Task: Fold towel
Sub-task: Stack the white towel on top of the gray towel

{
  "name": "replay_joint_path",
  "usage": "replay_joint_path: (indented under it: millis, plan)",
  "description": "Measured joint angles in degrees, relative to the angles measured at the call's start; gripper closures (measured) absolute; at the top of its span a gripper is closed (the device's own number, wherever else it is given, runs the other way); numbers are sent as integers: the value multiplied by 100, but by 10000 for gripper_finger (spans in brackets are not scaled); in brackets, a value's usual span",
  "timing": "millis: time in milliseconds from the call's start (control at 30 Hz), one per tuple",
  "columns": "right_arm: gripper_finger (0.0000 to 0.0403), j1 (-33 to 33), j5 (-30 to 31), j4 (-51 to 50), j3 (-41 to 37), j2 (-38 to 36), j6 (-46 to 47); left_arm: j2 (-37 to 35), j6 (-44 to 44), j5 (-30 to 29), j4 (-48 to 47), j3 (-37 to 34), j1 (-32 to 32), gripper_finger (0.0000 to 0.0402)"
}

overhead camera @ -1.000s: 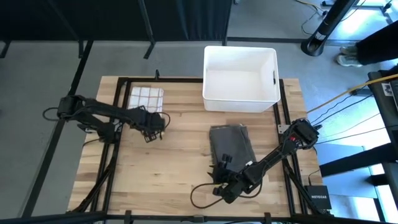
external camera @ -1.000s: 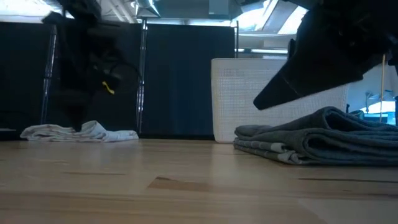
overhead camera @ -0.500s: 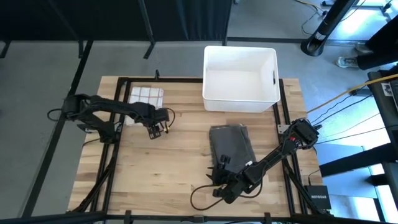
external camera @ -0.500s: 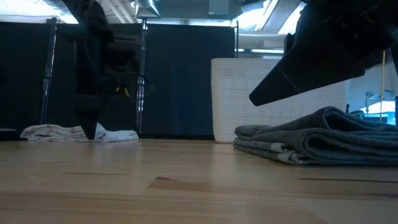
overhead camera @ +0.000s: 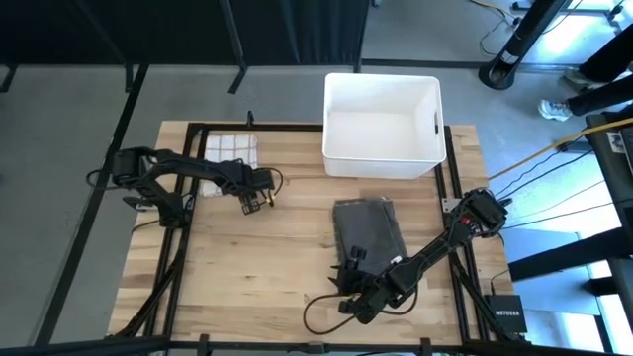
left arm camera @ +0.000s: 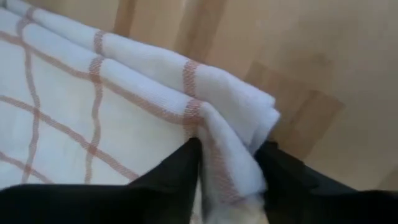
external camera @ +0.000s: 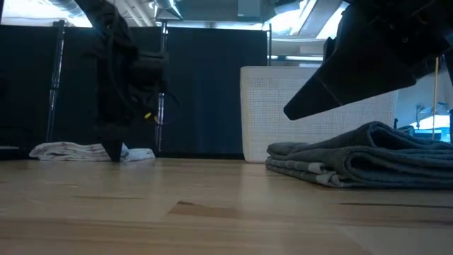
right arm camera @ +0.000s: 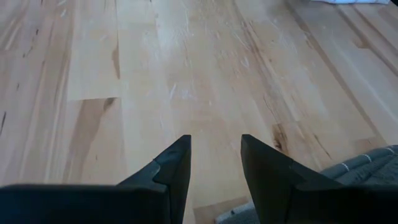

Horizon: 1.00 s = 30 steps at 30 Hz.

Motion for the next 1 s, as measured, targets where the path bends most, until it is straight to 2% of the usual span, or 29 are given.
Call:
replay_joint_path:
  millis: [233,300,500,667,767,867,1000]
  plan:
    - [261,0,-7,4,0,-2,1,37,25,-10,202,-18,40,369]
    - [261,0,-7,5,0,-2,1,39,24,-13,226,-18,37,388]
    - [261,81,-292,-161,0,-363,-4,-4,-262,137,74,67,-337,392]
    - [261,358,-355,-667,8,-1049,134,-401,-684,752,-236,246,-914,393]
    - [261,562,-275,-1531,11,-1458,685,-810,-788,1076,-86,388,-1167,393]
    - [261,669,-85,-2713,11,-1669,1563,-1074,-1048,1160,-113,465,-1354,393]
    - [261,388,-121,-4115,-78,-1633,2822,-1330,-1220,1187,-98,516,-1460,393]
